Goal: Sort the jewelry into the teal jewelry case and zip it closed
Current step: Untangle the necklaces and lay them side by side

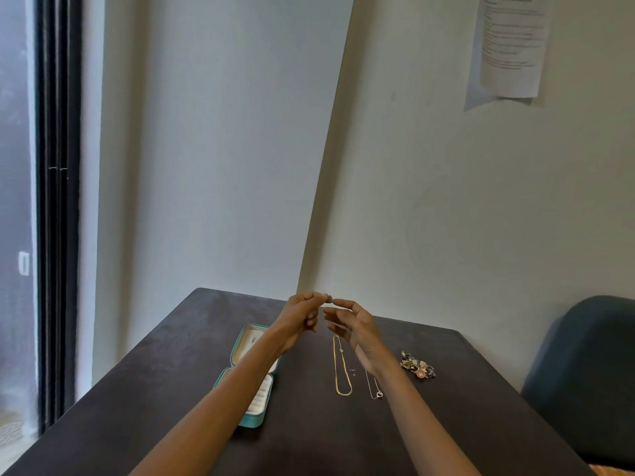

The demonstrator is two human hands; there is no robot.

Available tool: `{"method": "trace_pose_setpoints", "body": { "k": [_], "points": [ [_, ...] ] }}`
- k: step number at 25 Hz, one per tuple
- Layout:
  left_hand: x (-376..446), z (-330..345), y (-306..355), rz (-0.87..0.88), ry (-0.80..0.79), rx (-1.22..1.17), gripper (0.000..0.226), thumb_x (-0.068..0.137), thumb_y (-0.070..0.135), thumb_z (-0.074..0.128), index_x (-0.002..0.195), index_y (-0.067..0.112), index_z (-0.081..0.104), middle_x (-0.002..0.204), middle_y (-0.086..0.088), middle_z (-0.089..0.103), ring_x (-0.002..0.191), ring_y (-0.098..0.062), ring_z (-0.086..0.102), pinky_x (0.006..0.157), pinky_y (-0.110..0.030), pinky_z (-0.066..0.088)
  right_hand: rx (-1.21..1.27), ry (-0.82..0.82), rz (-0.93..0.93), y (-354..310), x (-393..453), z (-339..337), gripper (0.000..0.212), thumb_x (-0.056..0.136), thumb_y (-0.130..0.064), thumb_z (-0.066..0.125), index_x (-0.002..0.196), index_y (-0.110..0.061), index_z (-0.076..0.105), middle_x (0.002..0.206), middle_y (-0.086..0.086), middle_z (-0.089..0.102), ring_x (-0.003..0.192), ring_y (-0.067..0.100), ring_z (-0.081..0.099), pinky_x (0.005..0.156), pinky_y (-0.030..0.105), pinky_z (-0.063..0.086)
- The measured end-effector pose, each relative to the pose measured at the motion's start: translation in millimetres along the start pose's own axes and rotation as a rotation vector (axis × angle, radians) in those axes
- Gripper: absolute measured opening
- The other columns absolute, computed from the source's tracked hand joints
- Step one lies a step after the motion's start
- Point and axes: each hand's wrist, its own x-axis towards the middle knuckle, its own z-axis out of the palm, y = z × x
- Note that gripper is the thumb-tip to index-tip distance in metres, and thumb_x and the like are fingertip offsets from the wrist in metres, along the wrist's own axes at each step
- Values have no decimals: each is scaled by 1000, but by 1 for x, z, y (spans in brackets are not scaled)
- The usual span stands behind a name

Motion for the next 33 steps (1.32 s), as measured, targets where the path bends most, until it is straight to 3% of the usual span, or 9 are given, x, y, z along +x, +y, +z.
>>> {"method": "trace_pose_setpoints", "body": {
  "k": [4,9,11,14,17,21,25,29,33],
  "points": [
    [-1,5,6,-36,-59,365,33,98,30,45,71,12,54,51,1,42,47,-9,38,49,-18,37,241,46,-38,2,3,0,28,93,-2,50,120,-10,53,110,15,67,103,24,65,88,28,54],
    [-3,4,2,25,-12,794,53,101,37,30,57,18,53,57,6,50,54,-5,46,59,-17,39,520,57,-65,-6,7,-4,28,99,-14,38,124,-9,51,120,18,62,112,28,60,94,36,49],
    [-5,4,0,-18,-29,768,56,102,38,26,60,17,57,55,8,50,51,-5,45,54,-14,37,545,58,-68,-9,6,-7,29,99,-16,39,123,-9,53,119,17,63,113,28,60,96,37,49],
    [-4,-4,-3,-157,-51,409,54,101,42,26,62,13,52,50,4,43,45,-7,38,47,-16,36,600,89,-65,-11,5,-12,26,98,-16,42,119,-9,56,107,16,68,96,25,67,82,32,57],
    [-4,-15,-6,-193,-29,17,48,100,41,32,60,16,38,50,3,35,46,-10,32,52,-23,33,381,192,28,-2,4,-16,20,98,-12,44,112,-9,58,85,9,65,55,10,60,48,21,51],
    [3,-18,3,-141,-37,-223,47,100,39,34,59,15,36,48,2,33,46,-11,31,53,-26,31,-157,31,137,14,-2,-15,17,96,-14,49,107,-12,62,85,2,61,44,3,40,38,14,29],
    [7,-20,15,-141,-28,-76,50,100,42,30,58,16,34,48,3,33,44,-10,30,49,-23,31,-362,-93,65,14,-11,-7,16,91,-23,61,102,-13,68,73,0,66,41,2,31,38,13,24],
    [7,-28,20,-58,-11,253,56,100,46,24,55,14,34,46,3,38,45,-9,33,51,-21,34,-504,-50,36,11,-12,-5,11,85,-26,68,78,-18,71,52,-9,47,41,2,30,41,14,24],
    [7,-37,20,56,33,469,59,100,43,25,51,13,39,49,0,43,45,-8,39,54,-20,39,-431,27,25,6,-12,-5,15,89,-19,60,75,-20,65,48,-12,30,42,3,23,42,15,21]
  ]
}}
